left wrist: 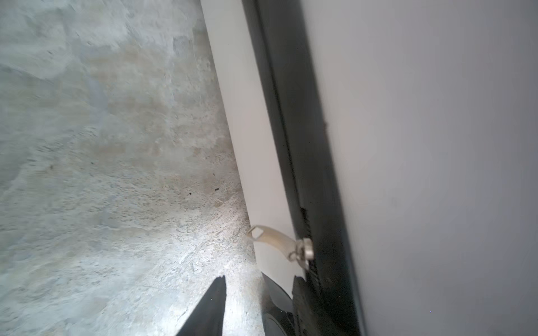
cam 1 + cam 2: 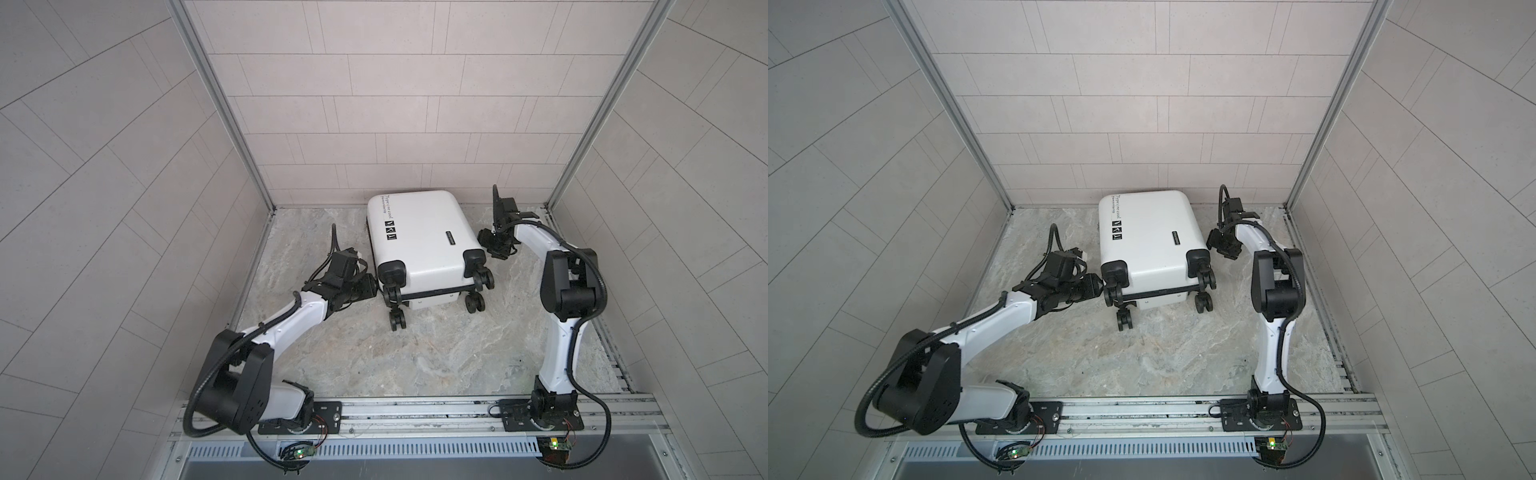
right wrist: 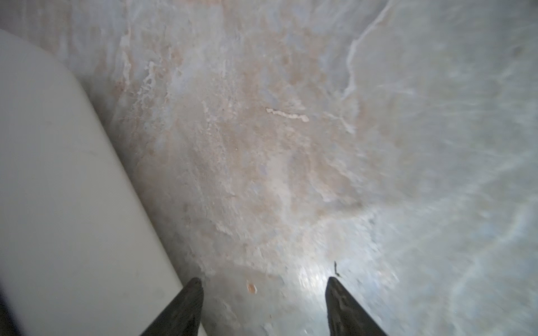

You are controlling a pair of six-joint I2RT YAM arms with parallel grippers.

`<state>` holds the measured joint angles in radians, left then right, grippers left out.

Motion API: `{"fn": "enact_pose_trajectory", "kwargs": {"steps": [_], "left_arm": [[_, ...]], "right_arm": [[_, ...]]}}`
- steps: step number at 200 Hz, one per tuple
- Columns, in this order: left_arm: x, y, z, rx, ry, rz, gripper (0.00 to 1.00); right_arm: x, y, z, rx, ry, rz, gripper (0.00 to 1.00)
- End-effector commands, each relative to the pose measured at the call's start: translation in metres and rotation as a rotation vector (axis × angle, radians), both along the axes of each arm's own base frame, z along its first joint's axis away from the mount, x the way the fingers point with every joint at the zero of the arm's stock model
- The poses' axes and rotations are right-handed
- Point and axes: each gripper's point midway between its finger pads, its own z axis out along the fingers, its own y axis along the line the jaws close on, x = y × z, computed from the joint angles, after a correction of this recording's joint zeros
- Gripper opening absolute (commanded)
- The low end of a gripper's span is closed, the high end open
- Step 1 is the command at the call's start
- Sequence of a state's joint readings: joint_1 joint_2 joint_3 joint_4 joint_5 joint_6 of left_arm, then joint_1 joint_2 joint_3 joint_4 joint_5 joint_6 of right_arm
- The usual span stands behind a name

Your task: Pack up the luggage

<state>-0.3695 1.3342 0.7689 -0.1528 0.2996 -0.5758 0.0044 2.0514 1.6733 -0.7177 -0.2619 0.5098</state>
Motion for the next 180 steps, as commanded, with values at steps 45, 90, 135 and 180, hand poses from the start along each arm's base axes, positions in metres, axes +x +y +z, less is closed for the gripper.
{"fn": "enact_pose_trajectory", "kwargs": {"steps": [45, 90, 135, 180], "left_arm": [[-0.016, 0.039, 0.036, 0.016, -0.118, 0.14, 0.45], [-0.02, 0.029, 0.038, -0.033, -0.135, 0.082, 0.47], [-0.02, 0.01, 0.036, -0.094, -0.092, 0.008, 0.46], [-0.026, 0.009, 0.044, -0.117, -0.113, 0.004, 0.46]], "right_arm": [[-0.05, -0.018, 0.097, -0.091, -0.184, -0.053, 0.71], [-0.086, 0.023, 0.135, -0.089, -0.266, 0.072, 0.73], [-0.132, 0.053, 0.154, -0.133, -0.301, 0.234, 0.76], [-0.185, 0.065, 0.144, -0.167, -0.264, 0.391, 0.8]]}}
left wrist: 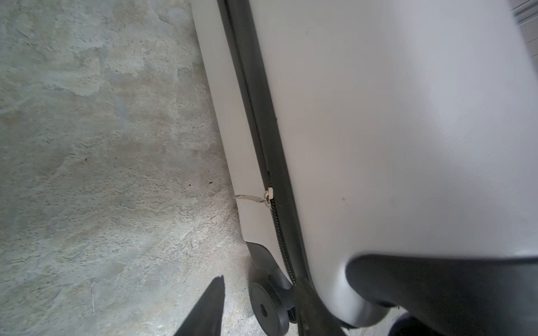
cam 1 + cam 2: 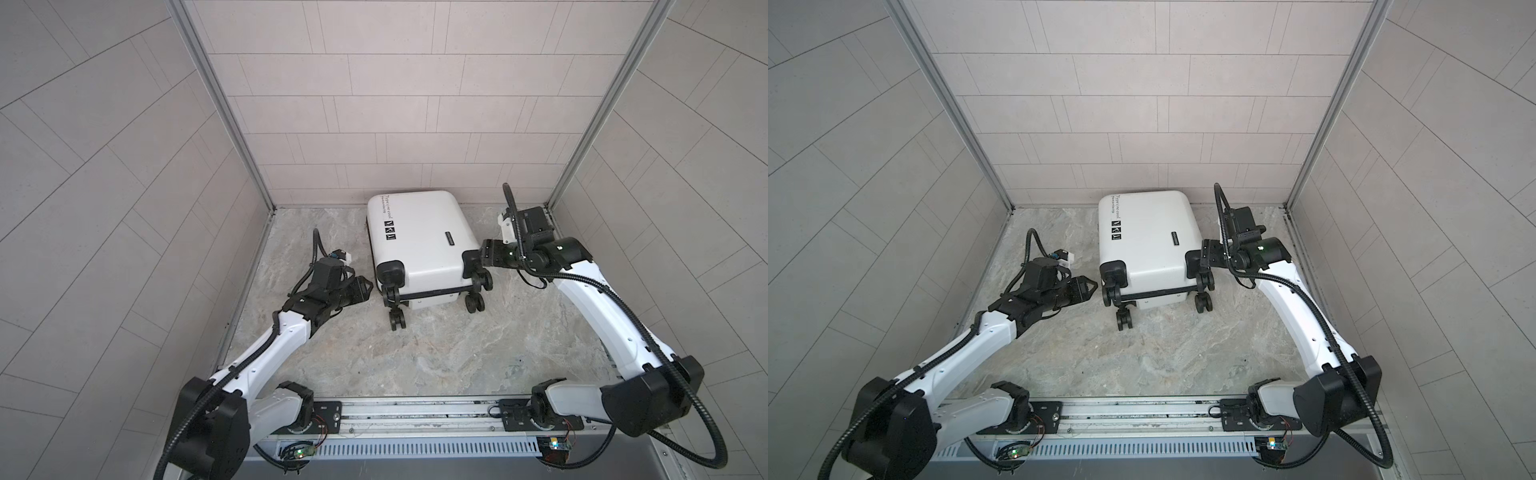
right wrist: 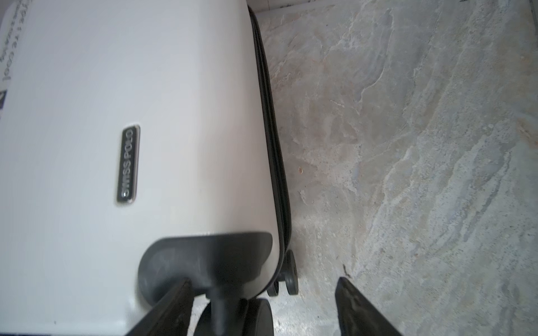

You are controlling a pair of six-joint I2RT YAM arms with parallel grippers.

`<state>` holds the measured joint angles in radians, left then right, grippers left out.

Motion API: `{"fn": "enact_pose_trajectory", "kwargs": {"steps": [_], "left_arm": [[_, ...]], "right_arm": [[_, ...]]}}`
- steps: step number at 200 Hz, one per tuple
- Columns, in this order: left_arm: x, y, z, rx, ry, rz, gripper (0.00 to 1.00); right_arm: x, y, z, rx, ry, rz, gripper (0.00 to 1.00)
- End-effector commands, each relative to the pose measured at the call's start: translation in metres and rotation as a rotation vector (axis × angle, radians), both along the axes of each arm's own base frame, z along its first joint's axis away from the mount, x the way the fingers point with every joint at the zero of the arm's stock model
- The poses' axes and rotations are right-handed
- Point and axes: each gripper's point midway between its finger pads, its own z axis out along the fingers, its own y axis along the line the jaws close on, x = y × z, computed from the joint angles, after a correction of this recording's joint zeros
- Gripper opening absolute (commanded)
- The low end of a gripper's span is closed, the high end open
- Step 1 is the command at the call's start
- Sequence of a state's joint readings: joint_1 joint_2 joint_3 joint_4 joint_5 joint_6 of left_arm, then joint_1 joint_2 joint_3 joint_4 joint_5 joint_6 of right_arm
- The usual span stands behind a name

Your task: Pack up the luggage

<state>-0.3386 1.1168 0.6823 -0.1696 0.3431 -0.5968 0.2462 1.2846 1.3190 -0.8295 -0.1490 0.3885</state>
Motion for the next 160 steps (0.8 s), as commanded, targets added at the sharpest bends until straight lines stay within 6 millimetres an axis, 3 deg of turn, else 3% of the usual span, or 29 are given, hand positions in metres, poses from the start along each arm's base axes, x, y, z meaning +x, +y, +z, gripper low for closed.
{"fn": "enact_pose_trajectory", "kwargs": {"steps": [1, 27, 50, 118, 160], "left_arm": [[-0.003, -0.004, 0.01, -0.037, -0.027, -0.012, 0.46], [-0.005, -0.008, 0.006, -0.034, -0.014, -0.025, 0.46], [-0.005, -0.011, 0.002, -0.028, -0.006, -0.035, 0.46], [-0.005, -0.011, 0.001, -0.02, -0.013, -0.023, 0.45], [-0.004, -0.011, -0.006, -0.017, 0.004, -0.021, 0.45]], "right_arm": [[-0.035, 0.004, -0.016, -0.074, 0.064, 0.098, 0.8], [-0.059, 0.018, -0.031, -0.113, 0.093, 0.191, 0.8], [-0.064, 0.021, -0.043, -0.154, 0.115, 0.211, 0.8], [-0.038, 0.034, -0.059, -0.218, 0.149, 0.233, 0.74], [-0.024, 0.036, -0.046, -0.233, 0.098, 0.225, 0.51]]}}
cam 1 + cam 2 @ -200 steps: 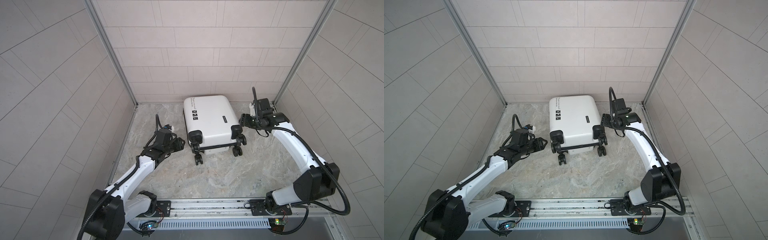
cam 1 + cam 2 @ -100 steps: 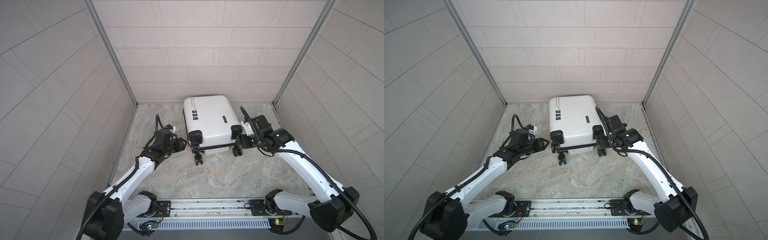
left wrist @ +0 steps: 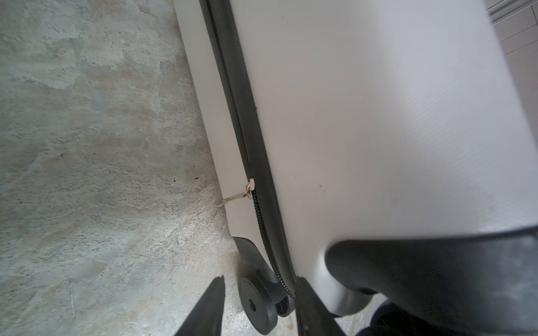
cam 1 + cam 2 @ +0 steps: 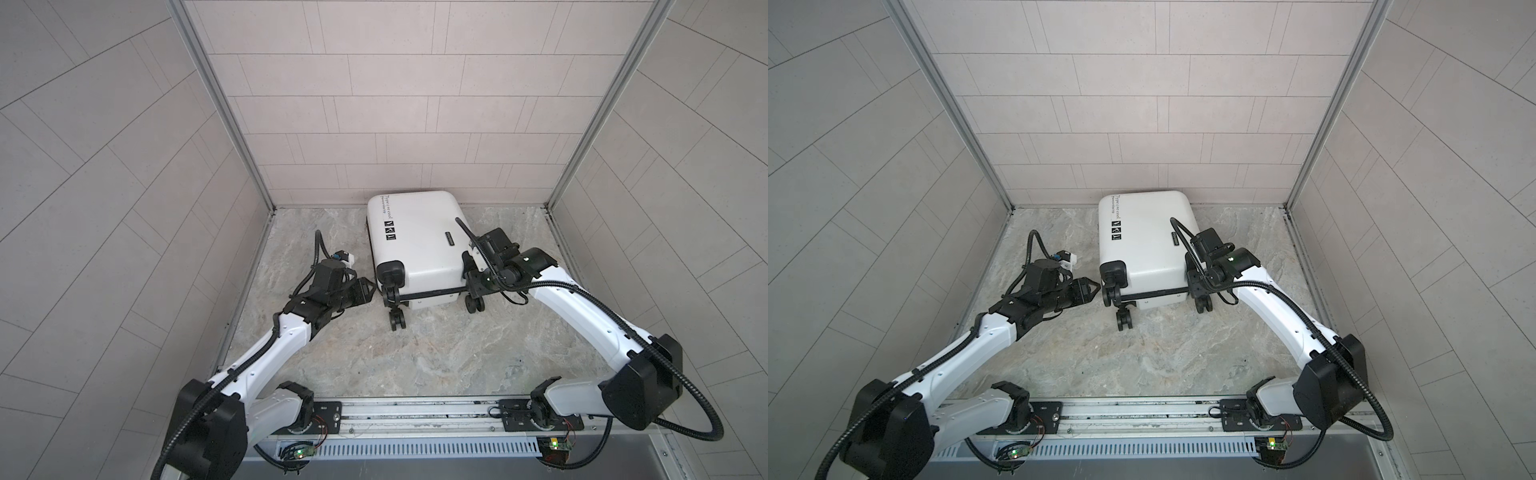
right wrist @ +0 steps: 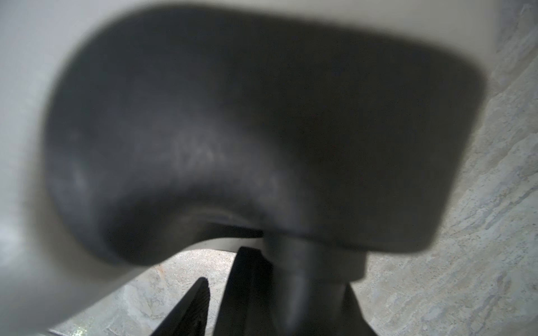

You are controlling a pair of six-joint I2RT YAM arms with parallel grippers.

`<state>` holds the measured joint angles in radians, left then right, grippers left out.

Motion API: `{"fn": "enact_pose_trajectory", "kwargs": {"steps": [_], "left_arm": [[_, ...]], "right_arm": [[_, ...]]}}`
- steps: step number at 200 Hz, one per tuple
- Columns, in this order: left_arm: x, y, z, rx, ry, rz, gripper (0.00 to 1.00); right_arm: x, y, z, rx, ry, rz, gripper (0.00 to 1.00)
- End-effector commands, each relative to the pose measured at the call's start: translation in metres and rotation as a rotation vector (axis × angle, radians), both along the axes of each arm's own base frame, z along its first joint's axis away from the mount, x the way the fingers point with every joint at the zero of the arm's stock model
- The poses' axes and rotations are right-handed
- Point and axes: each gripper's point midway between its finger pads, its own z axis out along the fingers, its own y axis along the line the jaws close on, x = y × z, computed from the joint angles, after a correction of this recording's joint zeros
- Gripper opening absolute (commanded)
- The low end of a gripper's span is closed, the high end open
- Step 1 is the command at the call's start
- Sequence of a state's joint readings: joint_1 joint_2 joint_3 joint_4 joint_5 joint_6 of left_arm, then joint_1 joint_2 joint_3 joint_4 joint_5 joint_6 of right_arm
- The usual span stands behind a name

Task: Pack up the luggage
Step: 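Pull the wheel housing toward the robot with the right gripper, turning the suitcase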

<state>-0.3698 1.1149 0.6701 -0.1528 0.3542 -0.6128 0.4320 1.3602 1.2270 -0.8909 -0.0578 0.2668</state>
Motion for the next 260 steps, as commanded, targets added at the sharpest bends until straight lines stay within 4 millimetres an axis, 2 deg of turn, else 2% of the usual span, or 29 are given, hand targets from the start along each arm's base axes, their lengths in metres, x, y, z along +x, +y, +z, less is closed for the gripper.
{"fn": "enact_pose_trajectory", "kwargs": {"steps": [1, 51, 70, 86, 105, 152, 185, 222, 242, 260], "left_arm": [[0.002, 0.0, -0.005, 0.001, -0.001, 0.009, 0.45], [0.004, 0.002, -0.015, 0.001, 0.009, 0.029, 0.45], [0.004, 0.003, -0.018, -0.001, 0.005, 0.038, 0.46], [0.004, 0.004, -0.021, 0.001, 0.003, 0.042, 0.46], [0.006, 0.007, -0.026, 0.011, -0.001, 0.058, 0.46], [0.01, 0.005, -0.041, 0.014, 0.02, 0.053, 0.46], [0.016, -0.006, -0.047, 0.007, 0.052, 0.003, 0.46], [0.024, -0.024, -0.046, -0.015, 0.047, -0.042, 0.46], [0.025, -0.04, -0.04, -0.021, 0.023, -0.084, 0.46], [0.026, -0.056, -0.037, -0.027, 0.005, -0.122, 0.46]], "right_arm": [[0.01, -0.001, 0.022, -0.011, -0.077, -0.002, 0.51], [0.021, 0.004, 0.069, 0.029, -0.252, 0.023, 0.3], [0.028, 0.003, 0.081, 0.022, -0.308, 0.022, 0.28], [0.037, 0.002, 0.084, 0.002, -0.354, 0.02, 0.28], [0.047, -0.001, 0.078, -0.018, -0.356, -0.003, 0.27], [0.069, -0.009, 0.048, -0.059, -0.255, -0.067, 0.25], [0.07, -0.013, 0.03, -0.049, -0.202, -0.095, 0.25], [0.063, -0.026, 0.025, -0.041, -0.194, -0.12, 0.26], [0.06, -0.035, 0.025, -0.029, -0.183, -0.13, 0.35], [0.059, -0.044, 0.024, -0.028, -0.171, -0.148, 0.55]]}}
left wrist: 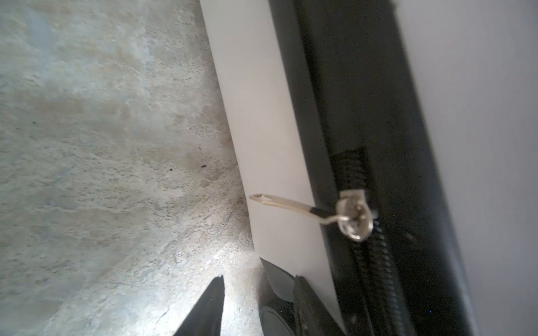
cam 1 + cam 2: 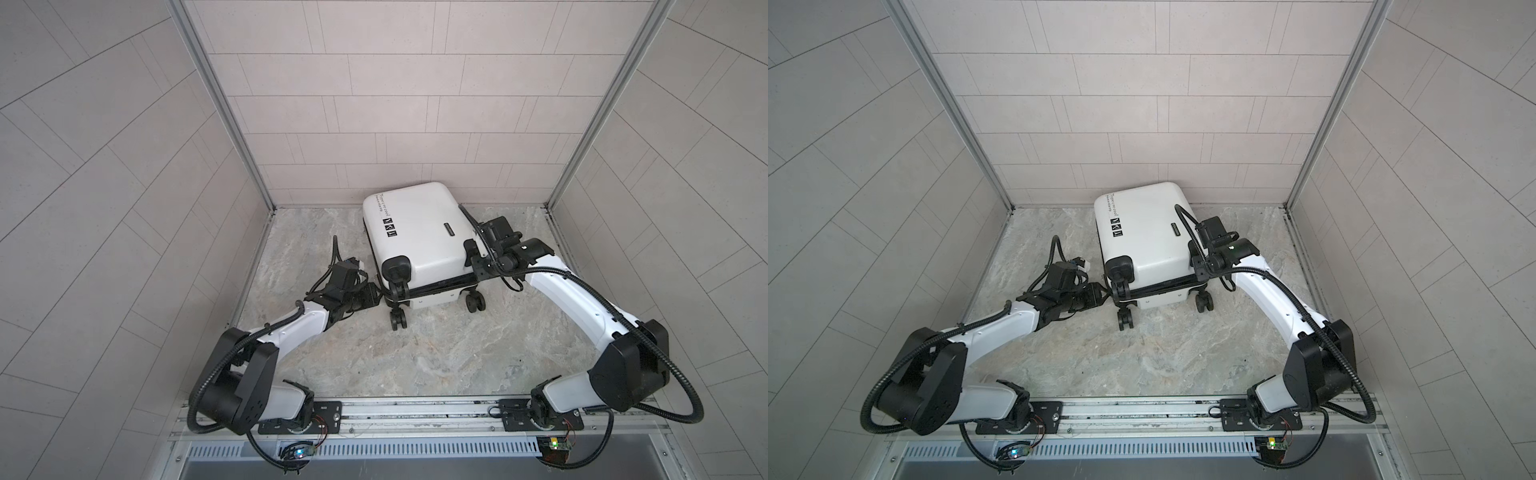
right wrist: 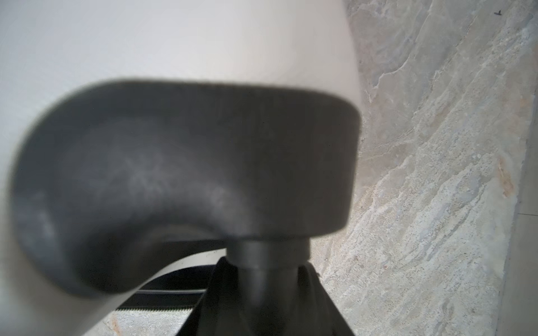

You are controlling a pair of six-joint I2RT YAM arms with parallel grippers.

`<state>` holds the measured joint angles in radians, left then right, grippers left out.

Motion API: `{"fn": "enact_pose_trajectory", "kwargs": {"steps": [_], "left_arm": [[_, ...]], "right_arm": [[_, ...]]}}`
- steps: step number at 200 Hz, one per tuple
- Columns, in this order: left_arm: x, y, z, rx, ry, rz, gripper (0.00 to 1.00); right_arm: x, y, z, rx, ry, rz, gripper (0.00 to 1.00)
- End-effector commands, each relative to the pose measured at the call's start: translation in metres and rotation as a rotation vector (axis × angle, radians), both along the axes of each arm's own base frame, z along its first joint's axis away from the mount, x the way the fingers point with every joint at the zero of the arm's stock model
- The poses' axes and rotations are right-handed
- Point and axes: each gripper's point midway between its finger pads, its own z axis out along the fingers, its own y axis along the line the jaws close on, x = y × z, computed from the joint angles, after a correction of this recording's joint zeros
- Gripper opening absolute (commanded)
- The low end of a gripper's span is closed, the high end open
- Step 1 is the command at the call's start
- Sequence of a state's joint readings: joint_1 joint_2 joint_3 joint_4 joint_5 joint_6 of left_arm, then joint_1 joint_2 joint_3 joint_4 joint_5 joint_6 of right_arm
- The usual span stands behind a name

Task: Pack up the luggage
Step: 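Pull the wheel housing toward the robot with the right gripper, turning the suitcase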

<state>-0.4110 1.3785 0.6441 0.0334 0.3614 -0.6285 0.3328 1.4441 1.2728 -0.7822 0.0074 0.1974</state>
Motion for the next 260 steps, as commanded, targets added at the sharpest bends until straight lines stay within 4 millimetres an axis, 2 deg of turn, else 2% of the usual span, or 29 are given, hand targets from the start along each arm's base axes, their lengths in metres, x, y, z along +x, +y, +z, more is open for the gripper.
{"fn": "enact_pose_trajectory", "kwargs": {"steps": [1, 11, 23, 65, 82, 94, 127, 154, 173, 191, 202, 210, 224, 247, 260], "left_arm": [[0.012, -0.034, 0.027, -0.06, -0.099, -0.086, 0.46], [0.013, -0.042, 0.027, -0.064, -0.104, -0.097, 0.46], [0.015, -0.049, 0.027, -0.074, -0.11, -0.102, 0.46], [0.027, -0.075, 0.029, -0.11, -0.139, -0.133, 0.45], [0.026, -0.072, 0.034, -0.101, -0.163, -0.131, 0.45], [0.022, -0.065, 0.04, -0.077, -0.19, -0.131, 0.45], [0.002, -0.037, 0.072, -0.008, -0.324, -0.12, 0.45], [-0.01, -0.008, 0.106, 0.025, -0.506, -0.05, 0.5], [-0.016, 0.015, 0.124, 0.039, -0.611, 0.04, 0.67], [-0.021, 0.031, 0.13, 0.078, -0.65, 0.087, 0.81], [-0.023, 0.034, 0.128, 0.094, -0.656, 0.085, 0.95], [-0.024, 0.036, 0.122, 0.108, -0.643, 0.083, 1.0], [-0.023, 0.035, 0.108, 0.124, -0.599, 0.079, 1.0], [-0.018, 0.021, 0.078, 0.104, -0.53, 0.035, 1.0], [-0.015, 0.01, 0.062, 0.078, -0.507, -0.003, 0.92]], "right_arm": [[0.01, -0.016, 0.02, 0.034, -0.081, -0.076, 0.56], [0.01, -0.018, 0.021, 0.043, -0.077, -0.083, 0.65], [0.01, -0.021, 0.024, 0.047, -0.079, -0.094, 0.71], [0.003, -0.032, 0.055, 0.038, -0.119, -0.152, 0.75], [-0.004, -0.035, 0.072, 0.052, -0.153, -0.167, 0.75], [-0.009, -0.028, 0.081, 0.096, -0.178, -0.139, 0.75], [-0.024, -0.014, 0.108, 0.195, -0.257, -0.091, 0.75], [-0.037, 0.017, 0.117, 0.289, -0.248, 0.003, 0.75], [-0.049, 0.048, 0.12, 0.309, -0.23, 0.094, 0.73], [-0.059, 0.076, 0.118, 0.344, -0.203, 0.17, 0.74], [-0.066, 0.093, 0.116, 0.356, -0.187, 0.21, 0.74], [-0.07, 0.104, 0.114, 0.364, -0.176, 0.237, 0.75], [-0.078, 0.125, 0.107, 0.364, -0.147, 0.287, 0.77], [-0.088, 0.152, 0.093, 0.348, -0.105, 0.336, 0.78], [-0.092, 0.164, 0.085, 0.332, -0.082, 0.351, 0.78]]}}
